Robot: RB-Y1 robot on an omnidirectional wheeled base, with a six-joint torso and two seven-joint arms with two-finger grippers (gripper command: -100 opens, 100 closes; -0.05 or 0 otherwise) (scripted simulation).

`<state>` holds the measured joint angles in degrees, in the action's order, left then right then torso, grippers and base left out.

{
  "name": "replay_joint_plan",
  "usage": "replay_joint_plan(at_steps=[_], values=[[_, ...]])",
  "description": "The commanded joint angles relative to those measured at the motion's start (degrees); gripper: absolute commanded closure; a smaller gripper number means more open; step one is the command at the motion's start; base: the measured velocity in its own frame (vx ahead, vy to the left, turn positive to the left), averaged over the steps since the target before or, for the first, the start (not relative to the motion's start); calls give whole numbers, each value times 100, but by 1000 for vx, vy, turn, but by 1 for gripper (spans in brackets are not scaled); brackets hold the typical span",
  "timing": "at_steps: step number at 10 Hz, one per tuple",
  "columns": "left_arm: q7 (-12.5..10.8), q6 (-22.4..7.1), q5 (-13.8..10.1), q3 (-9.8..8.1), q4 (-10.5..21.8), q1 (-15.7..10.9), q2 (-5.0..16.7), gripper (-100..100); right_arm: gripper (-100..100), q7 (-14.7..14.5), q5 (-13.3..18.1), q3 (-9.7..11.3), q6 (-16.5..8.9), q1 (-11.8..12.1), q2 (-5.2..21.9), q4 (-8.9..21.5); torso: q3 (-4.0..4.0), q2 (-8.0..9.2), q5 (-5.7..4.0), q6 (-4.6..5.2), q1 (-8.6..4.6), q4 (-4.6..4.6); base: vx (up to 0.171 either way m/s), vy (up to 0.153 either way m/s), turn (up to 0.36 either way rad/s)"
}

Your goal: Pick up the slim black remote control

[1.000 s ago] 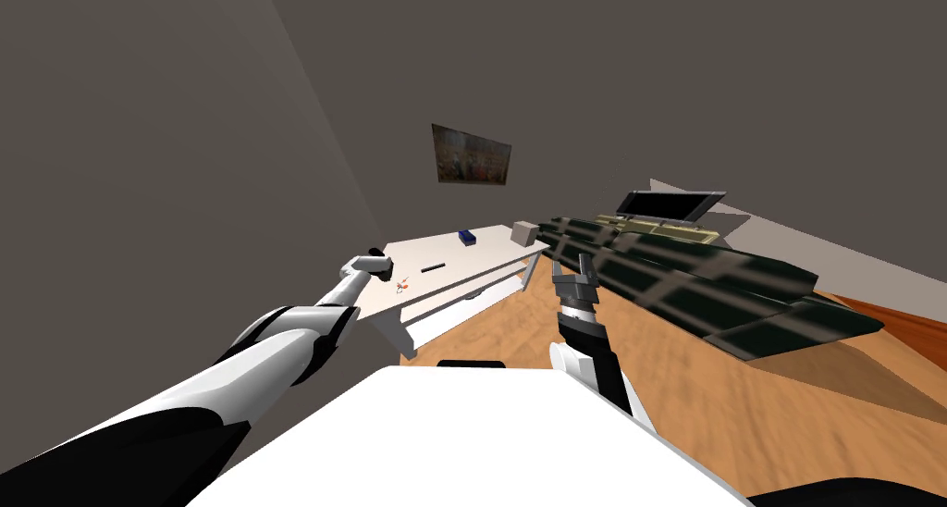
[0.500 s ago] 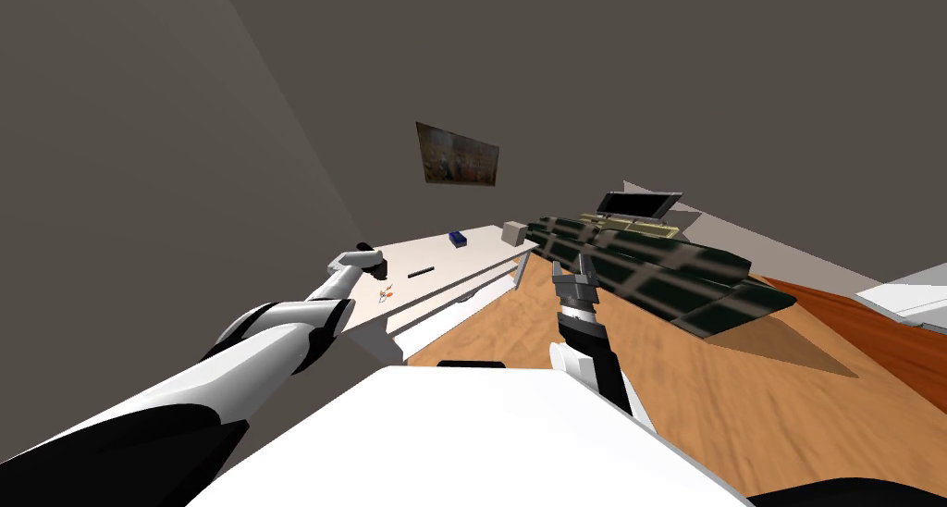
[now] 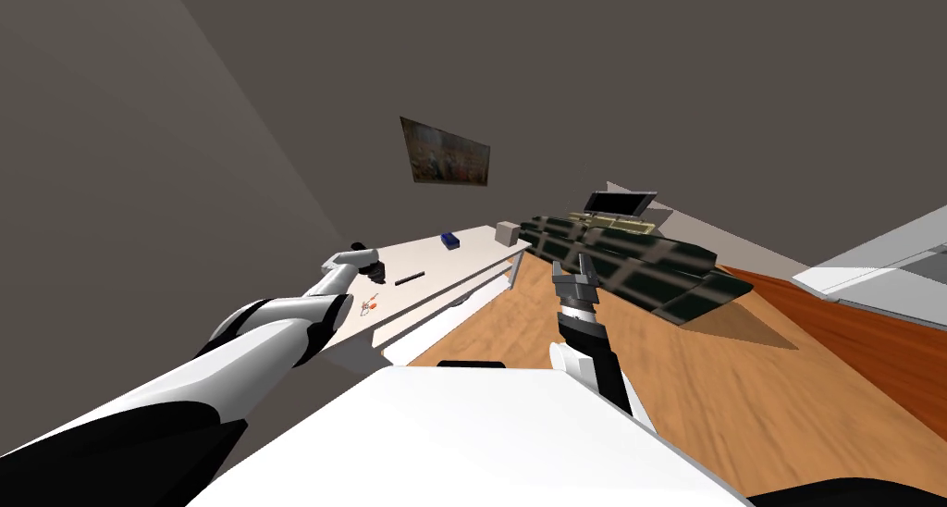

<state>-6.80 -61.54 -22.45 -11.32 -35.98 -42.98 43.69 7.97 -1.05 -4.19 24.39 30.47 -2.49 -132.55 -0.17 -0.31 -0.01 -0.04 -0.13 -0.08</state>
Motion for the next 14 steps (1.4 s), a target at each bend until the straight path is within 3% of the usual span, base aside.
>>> replay_joint_plan(at_steps=[1,8,9,14], values=[[-77,-261,-85,-53,-72,84,25,-100,0,0,0,0,0,0,0,0,0,0,0,0,0,0,86,-16,-144],[-253,-1107,-387,-112,238,162,86,-100,0,0,0,0,0,0,0,0,-1,0,3,-3,13,0,79,-3,-125],[-253,-1107,-387,-112,238,162,86,-100,0,0,0,0,0,0,0,0,0,0,3,-2,11,0,46,2,-34],[-362,-1641,-548,-63,388,291,71,-100,0,0,0,-1,0,0,0,0,2,5,4,-4,16,1,61,14,-90]])
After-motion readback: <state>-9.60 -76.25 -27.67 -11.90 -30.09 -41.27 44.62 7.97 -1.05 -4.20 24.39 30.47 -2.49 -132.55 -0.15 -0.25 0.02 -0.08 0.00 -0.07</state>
